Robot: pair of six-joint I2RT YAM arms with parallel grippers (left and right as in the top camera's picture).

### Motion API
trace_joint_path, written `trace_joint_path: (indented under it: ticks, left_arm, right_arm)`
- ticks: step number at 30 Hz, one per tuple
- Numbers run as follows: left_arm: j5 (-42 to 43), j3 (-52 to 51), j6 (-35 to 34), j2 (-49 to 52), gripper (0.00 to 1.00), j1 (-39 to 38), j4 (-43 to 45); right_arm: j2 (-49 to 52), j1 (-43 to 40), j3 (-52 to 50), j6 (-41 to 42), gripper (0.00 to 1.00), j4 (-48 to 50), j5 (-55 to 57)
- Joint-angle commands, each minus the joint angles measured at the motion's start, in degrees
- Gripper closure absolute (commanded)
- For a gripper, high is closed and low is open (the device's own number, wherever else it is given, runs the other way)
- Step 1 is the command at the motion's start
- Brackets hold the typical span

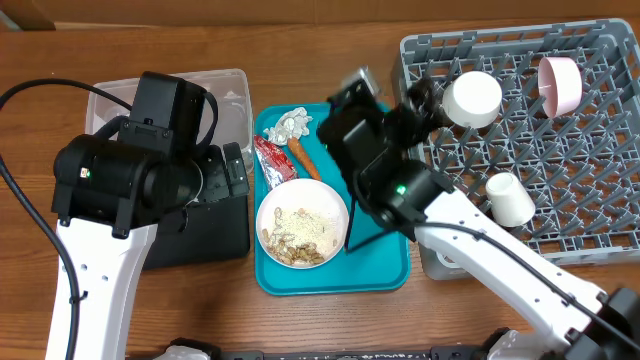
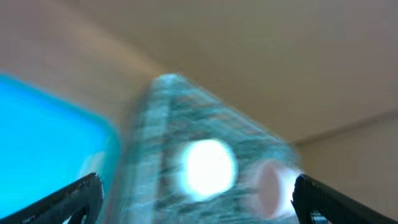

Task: Sort waste into correct bins and load items into the dishwasher
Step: 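Move the right gripper back over the tray toward the chopsticks, then lower the right gripper and pinch a wooden chopstick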

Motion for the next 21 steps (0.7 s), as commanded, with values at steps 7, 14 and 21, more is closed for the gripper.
trace_joint_path:
  ticks: [7,14,21]
  left_arm:
    - [-0.94,0.50,0.24,0.22,0.00,0.33,0.07]
    - [-0.94,0.50,0.24,0.22,0.00,0.33,0.07]
    - [-0.94,0.50,0.24,0.22,0.00,0.33,0.07]
  right_arm:
    - [-3.45,-1.66,0.59,29.18,0.03,-10.64,-38.47]
    - [1.64,-2.56,0.59,35.17,0.28,-15.39,-38.75]
    - [9.01,-9.29,0.59,37.64,0.41,-14.45,-49.77]
